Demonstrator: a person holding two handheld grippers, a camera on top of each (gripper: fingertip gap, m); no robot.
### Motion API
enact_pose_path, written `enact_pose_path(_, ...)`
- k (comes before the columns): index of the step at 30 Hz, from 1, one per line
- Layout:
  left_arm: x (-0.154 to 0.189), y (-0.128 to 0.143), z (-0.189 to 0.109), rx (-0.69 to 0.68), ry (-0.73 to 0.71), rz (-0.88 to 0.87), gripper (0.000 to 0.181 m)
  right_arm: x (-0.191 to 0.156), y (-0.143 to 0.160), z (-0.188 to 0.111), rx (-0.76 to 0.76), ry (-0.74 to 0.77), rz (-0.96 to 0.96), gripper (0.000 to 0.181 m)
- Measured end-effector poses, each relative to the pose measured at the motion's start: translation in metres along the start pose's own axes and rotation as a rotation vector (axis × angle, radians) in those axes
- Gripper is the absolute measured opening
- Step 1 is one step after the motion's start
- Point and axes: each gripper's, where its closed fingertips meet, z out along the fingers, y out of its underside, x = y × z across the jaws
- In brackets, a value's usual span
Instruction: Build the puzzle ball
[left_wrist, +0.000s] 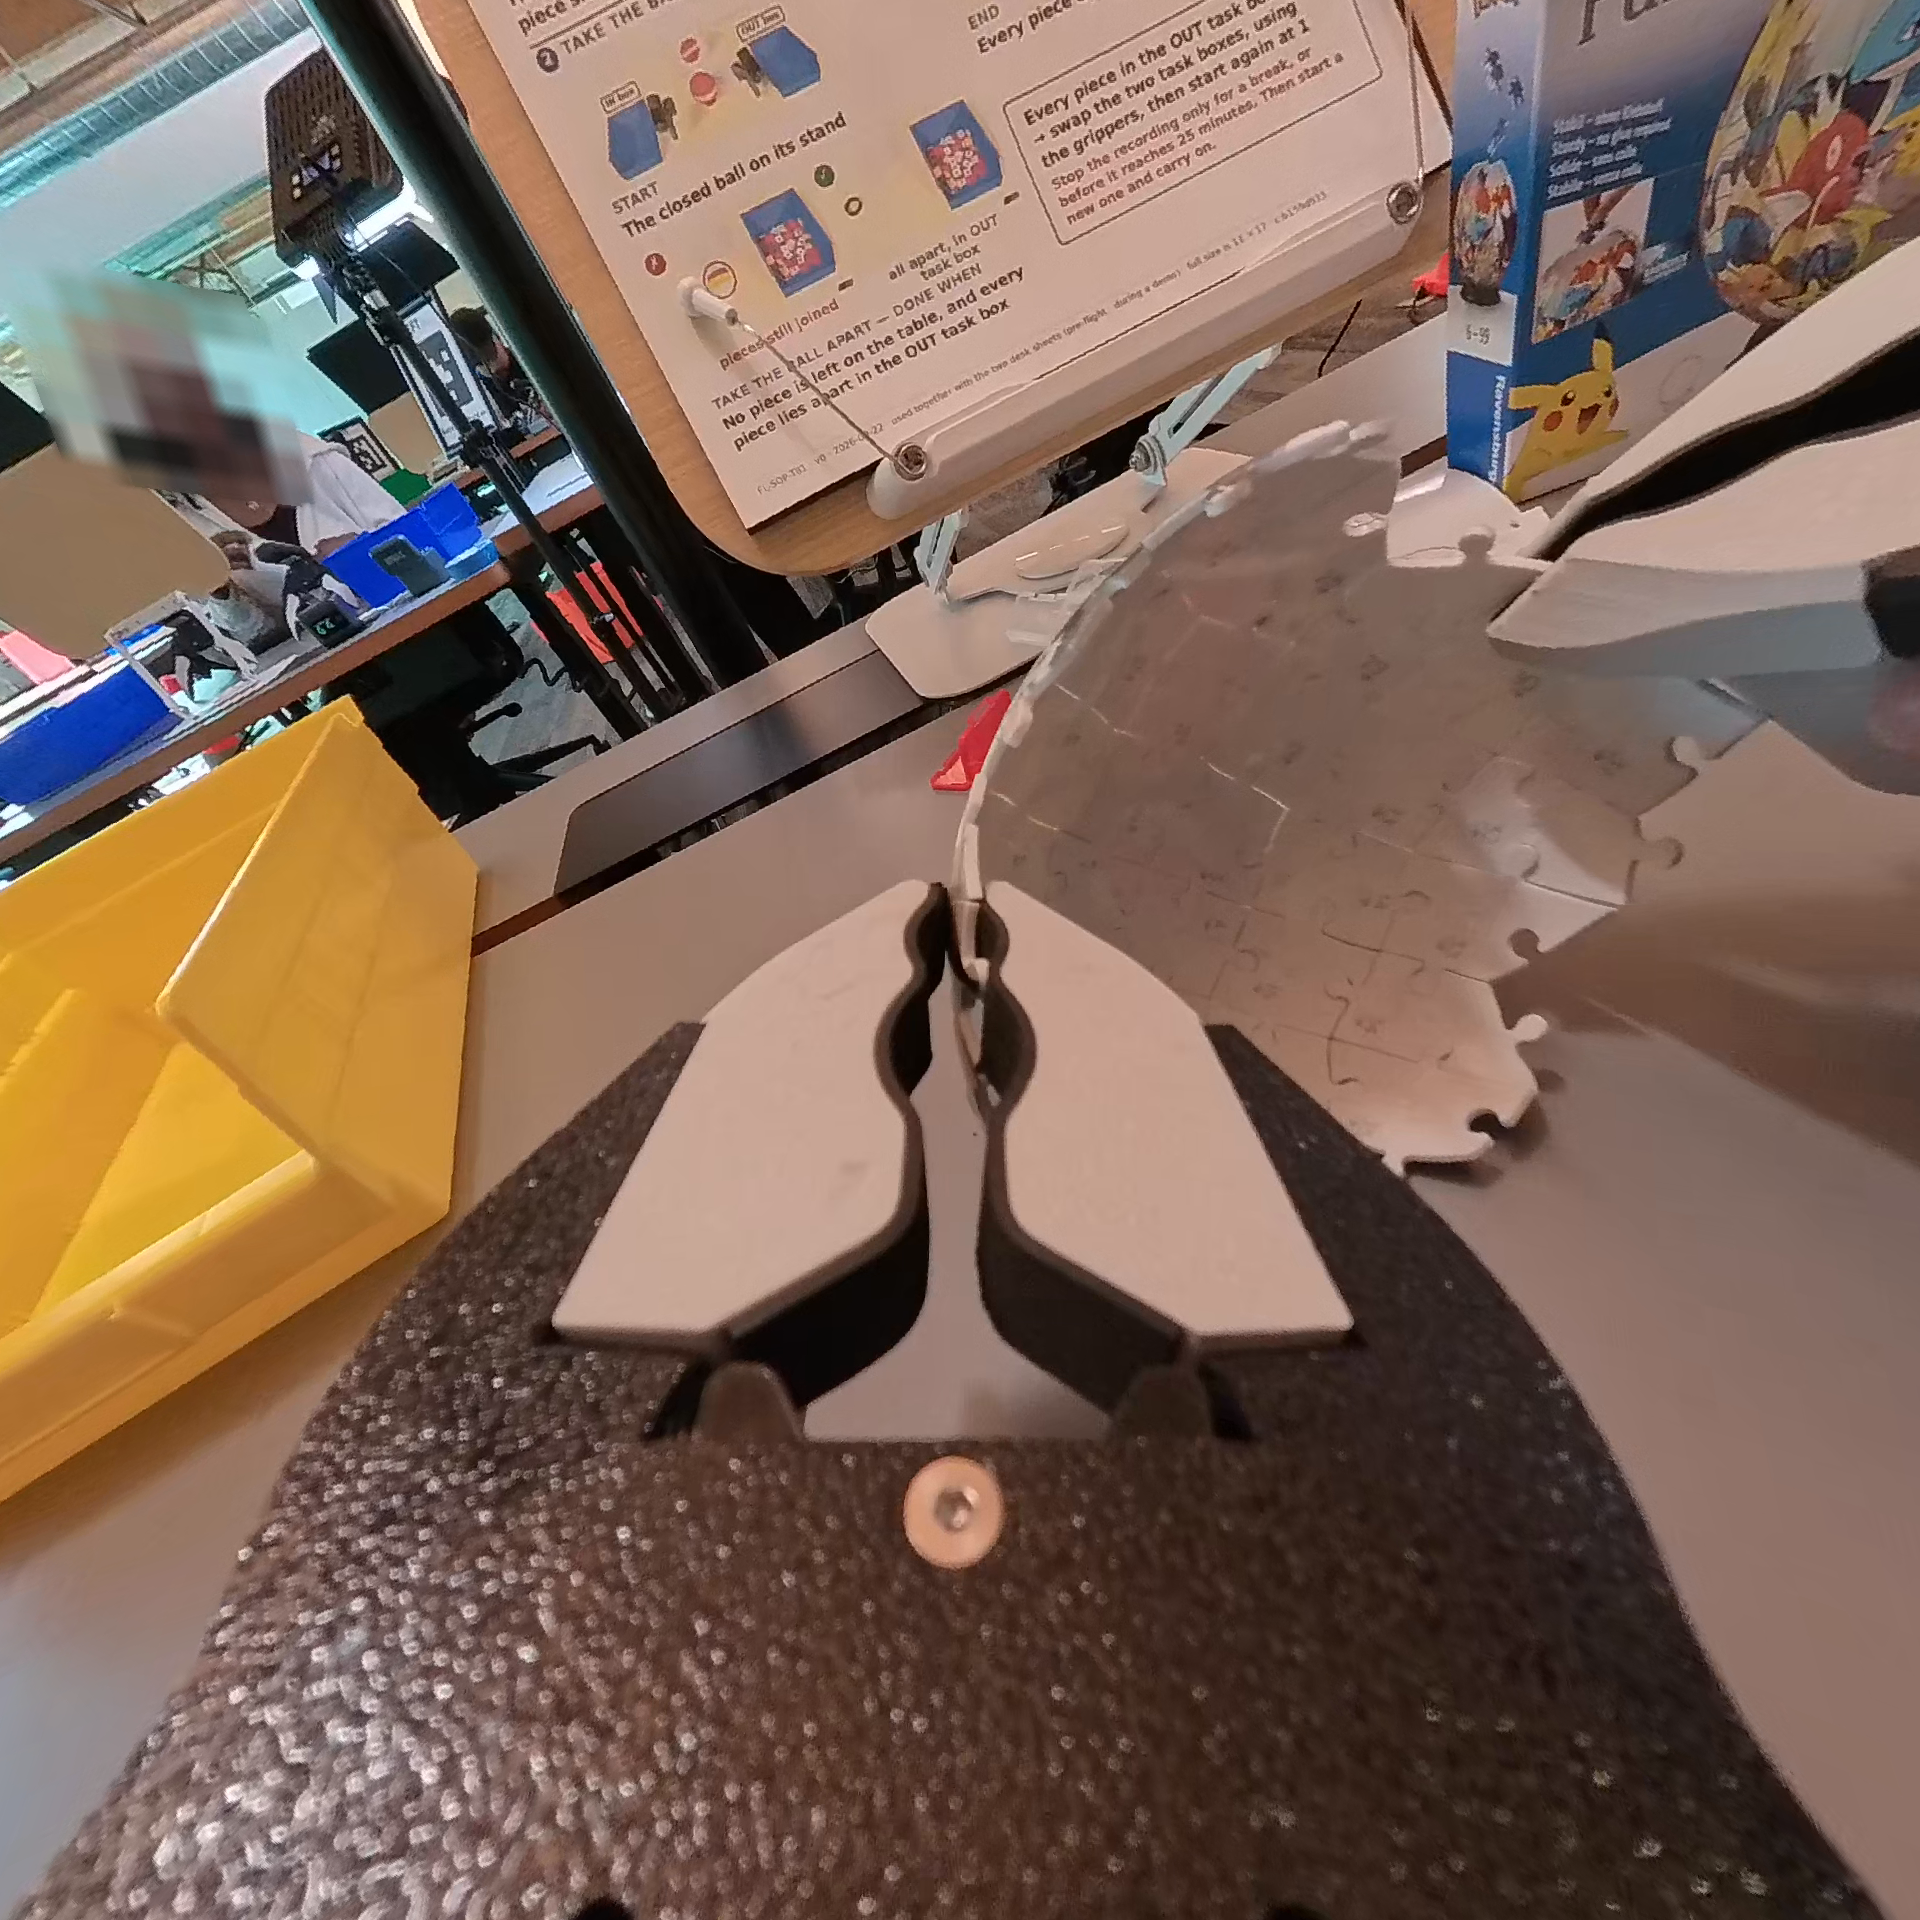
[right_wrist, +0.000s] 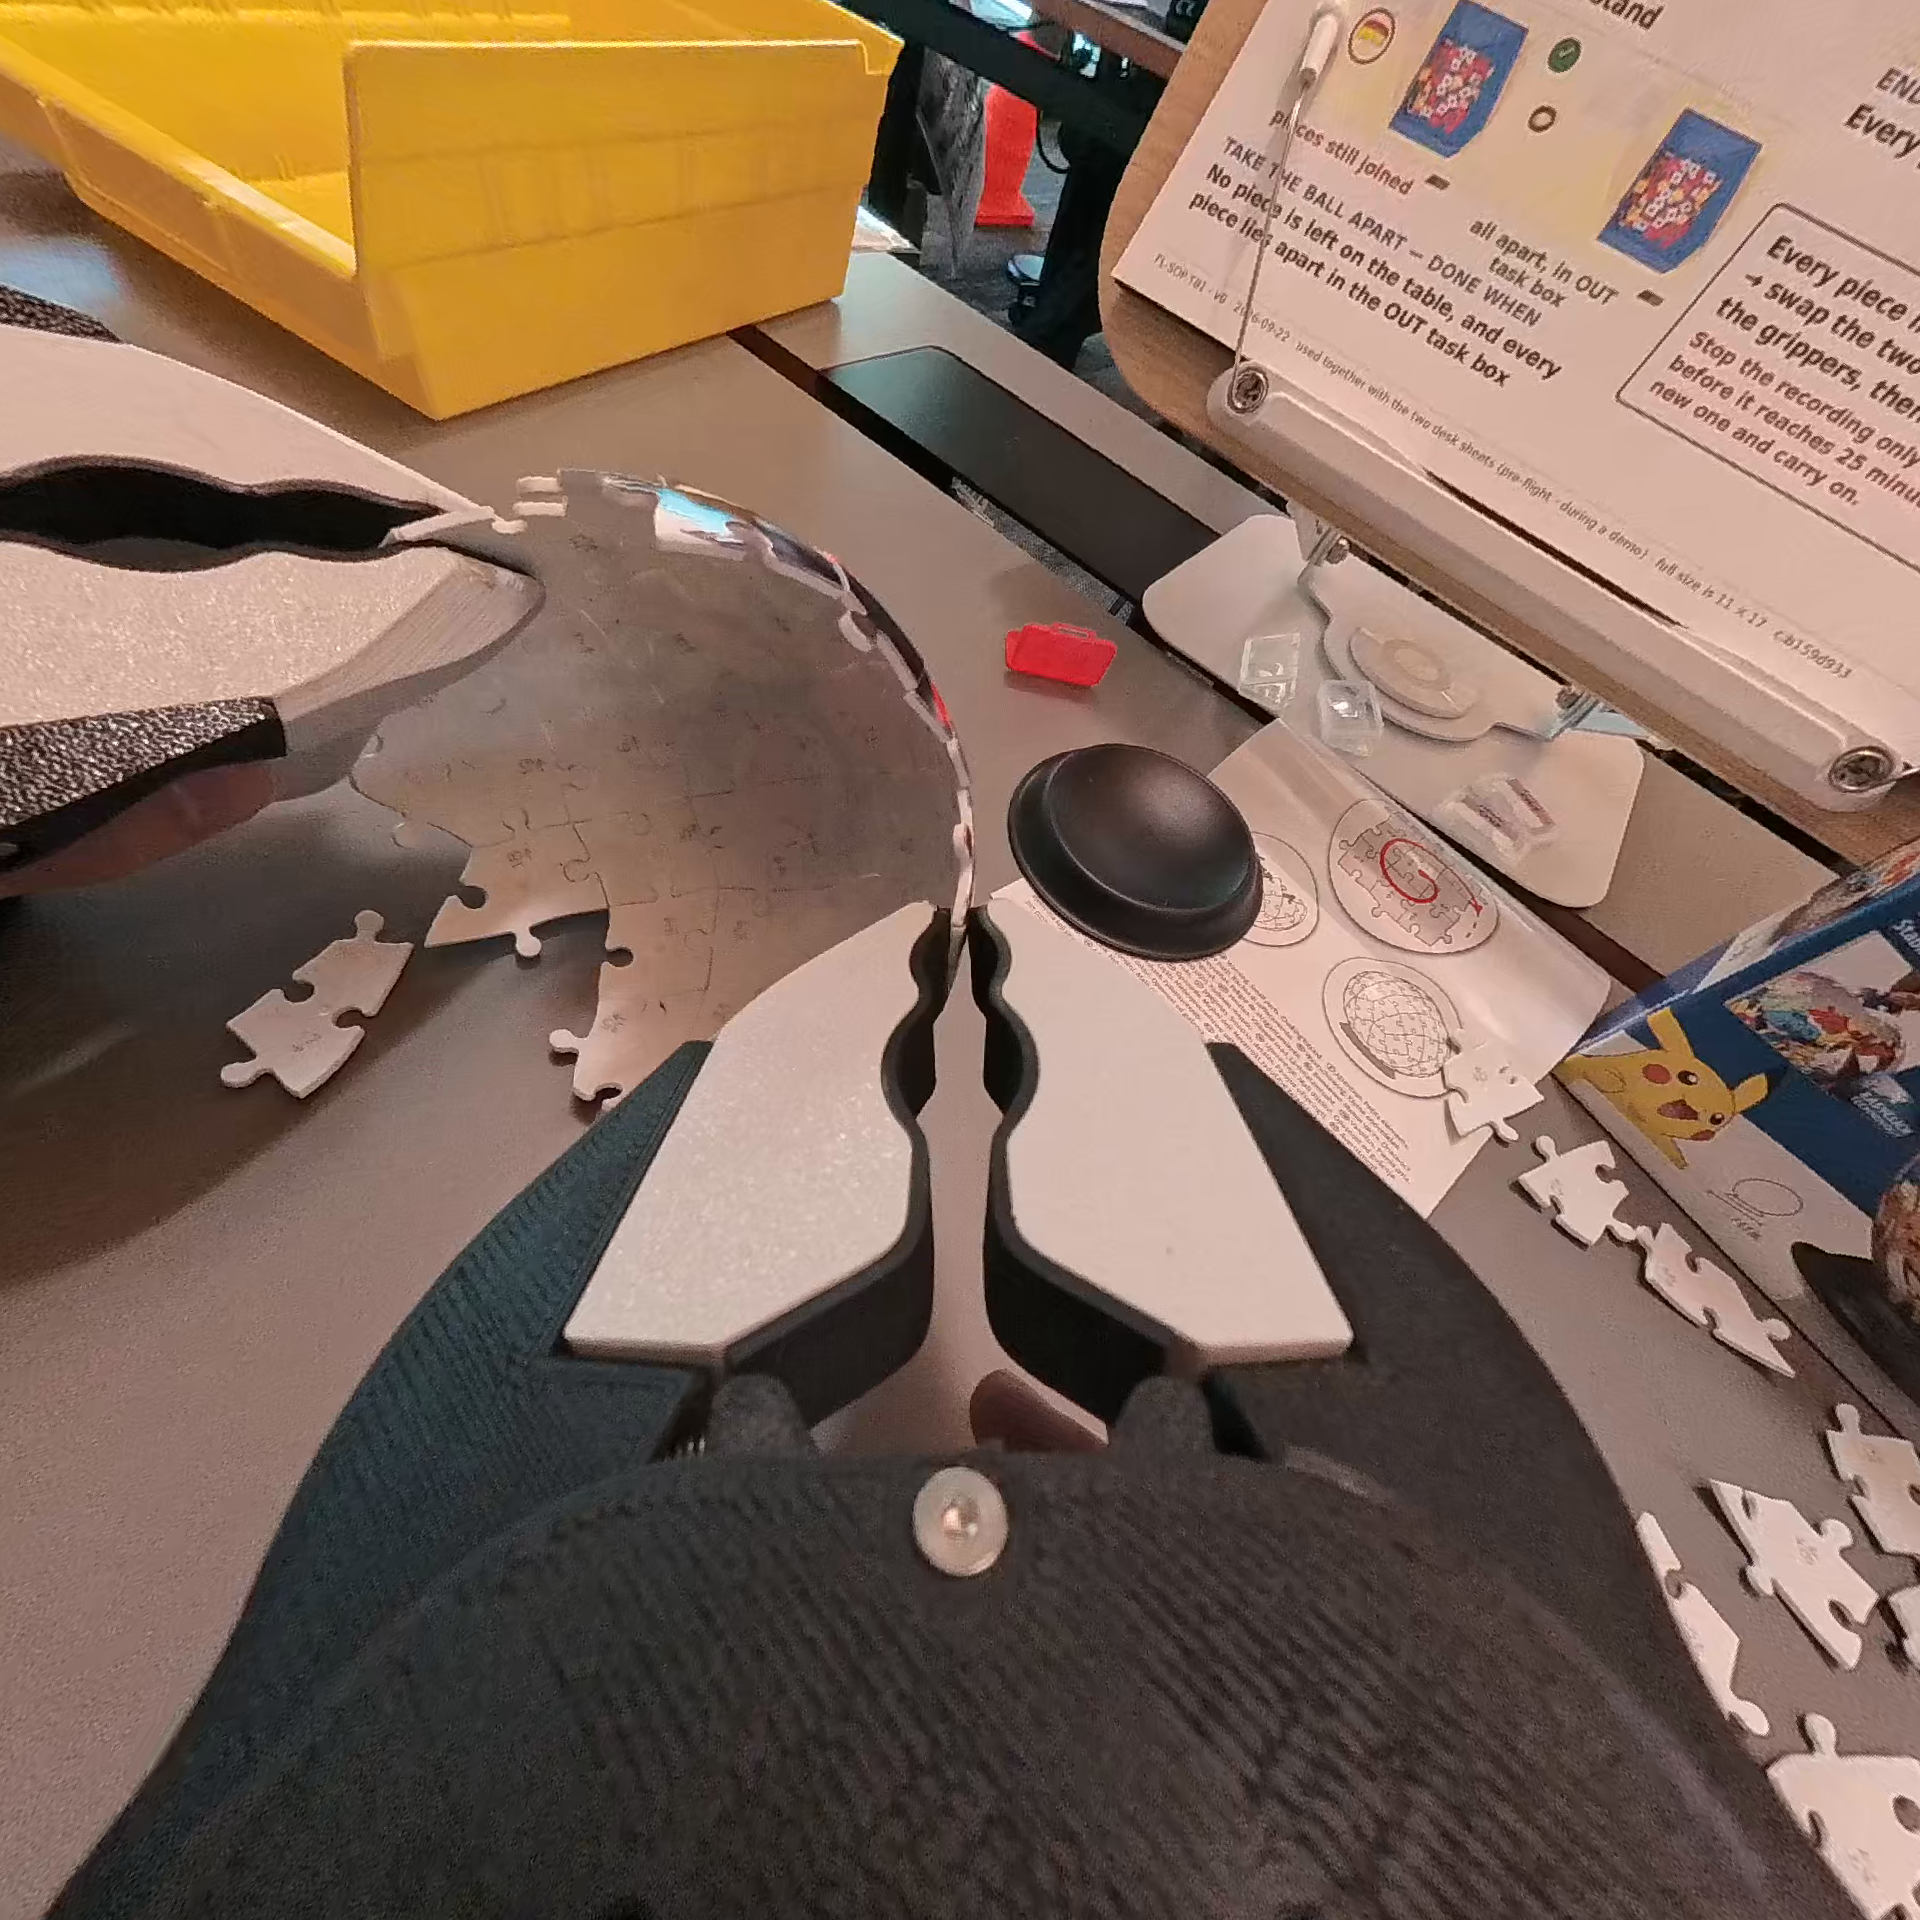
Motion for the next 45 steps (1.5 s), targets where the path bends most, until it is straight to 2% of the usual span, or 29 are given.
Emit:
enact_pose_path(4,0.0,-0.003,-0.002,0.022,-0.005,0.004,0.005,0.002,0.002,0.001,-0.011,0.025,0.0,0.004)
enact_pose_path(12,0.003,-0.004,-0.017,0.019,0.055,-0.046,0.039,0.011,0.001,-0.002,-0.018,0.091,-0.034,0.004)
enact_pose_path(16,0.003,-0.006,-0.039,-0.008,0.134,-0.036,0.033,0.013,-0.004,-0.003,-0.022,0.124,-0.096,0.004)
enact_pose_path(18,0.013,0.005,-0.049,-0.106,0.257,-0.034,0.028,0.012,-0.005,-0.003,-0.023,0.135,-0.116,0.004)
enact_pose_path(21,0.029,0.038,-0.063,-0.314,0.415,-0.029,0.035,0.01,-0.007,-0.005,-0.022,0.151,-0.146,0.004)
enact_pose_path(23,0.032,0.056,-0.067,-0.408,0.443,-0.046,0.036,0.008,-0.009,-0.006,-0.022,0.16,-0.162,0.004)
enact_pose_path(29,0.047,0.078,-0.067,-0.53,0.495,-0.114,0.043,-0.001,-0.017,-0.01,-0.012,0.21,-0.267,0.004)
enact_pose_path(34,0.059,0.077,-0.068,-0.521,0.552,-0.111,0.038,-0.006,-0.02,-0.013,0.003,0.218,-0.304,0.004)
enact_pose_path(43,0.062,0.075,-0.063,-0.509,0.572,-0.117,0.031,-0.009,-0.017,-0.015,0.007,0.206,-0.317,0.005)
enact_pose_path(45,0.062,0.075,-0.064,-0.528,0.555,-0.129,0.024,-0.009,-0.017,-0.016,0.004,0.207,-0.317,0.005)
